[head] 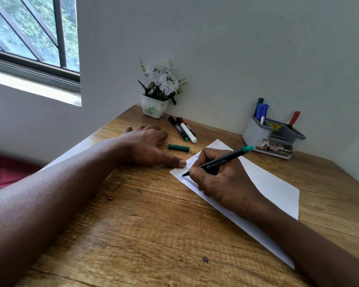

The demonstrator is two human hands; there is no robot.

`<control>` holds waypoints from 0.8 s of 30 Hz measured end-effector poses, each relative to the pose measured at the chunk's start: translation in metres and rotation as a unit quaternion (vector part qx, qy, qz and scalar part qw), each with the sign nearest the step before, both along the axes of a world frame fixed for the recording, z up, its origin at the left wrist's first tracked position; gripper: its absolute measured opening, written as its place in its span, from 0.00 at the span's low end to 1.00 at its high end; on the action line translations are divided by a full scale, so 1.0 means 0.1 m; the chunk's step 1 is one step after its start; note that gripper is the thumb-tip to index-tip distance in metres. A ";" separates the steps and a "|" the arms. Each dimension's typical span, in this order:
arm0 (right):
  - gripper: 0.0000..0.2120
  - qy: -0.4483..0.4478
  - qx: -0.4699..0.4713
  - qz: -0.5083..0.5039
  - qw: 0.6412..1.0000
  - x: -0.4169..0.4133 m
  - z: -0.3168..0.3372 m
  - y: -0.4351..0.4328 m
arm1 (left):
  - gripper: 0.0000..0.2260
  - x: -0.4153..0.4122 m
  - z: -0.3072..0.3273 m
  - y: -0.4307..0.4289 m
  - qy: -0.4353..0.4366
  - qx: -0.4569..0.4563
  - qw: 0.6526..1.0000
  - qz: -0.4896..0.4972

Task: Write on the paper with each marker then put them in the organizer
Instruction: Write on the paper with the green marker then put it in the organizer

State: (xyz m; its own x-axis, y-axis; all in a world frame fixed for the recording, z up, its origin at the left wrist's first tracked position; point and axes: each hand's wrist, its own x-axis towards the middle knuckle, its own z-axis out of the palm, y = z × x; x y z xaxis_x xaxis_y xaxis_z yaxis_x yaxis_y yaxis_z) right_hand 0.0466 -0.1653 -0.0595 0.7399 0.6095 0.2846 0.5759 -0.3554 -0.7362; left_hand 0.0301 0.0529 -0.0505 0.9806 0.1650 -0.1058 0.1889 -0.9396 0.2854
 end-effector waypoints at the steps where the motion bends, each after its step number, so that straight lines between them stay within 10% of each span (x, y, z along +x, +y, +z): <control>1: 0.05 0.000 0.003 -0.003 1.000 0.00 0.00 0.00 | 0.57 0.00 0.00 0.00 0.000 0.000 1.000 0.000; 24: 0.06 0.030 0.025 -0.016 0.999 -0.04 0.01 -0.02 | 0.52 0.00 -0.01 0.00 -0.012 -0.009 1.000 0.002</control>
State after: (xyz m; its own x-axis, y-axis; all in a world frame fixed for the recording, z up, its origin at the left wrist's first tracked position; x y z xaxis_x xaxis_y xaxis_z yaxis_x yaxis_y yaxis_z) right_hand 0.0426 -0.1670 -0.0580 0.7760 0.5707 0.2685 0.5185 -0.3349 -0.7867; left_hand 0.0298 0.0532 -0.0517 0.9823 0.1670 -0.0844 0.1851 -0.9335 0.3072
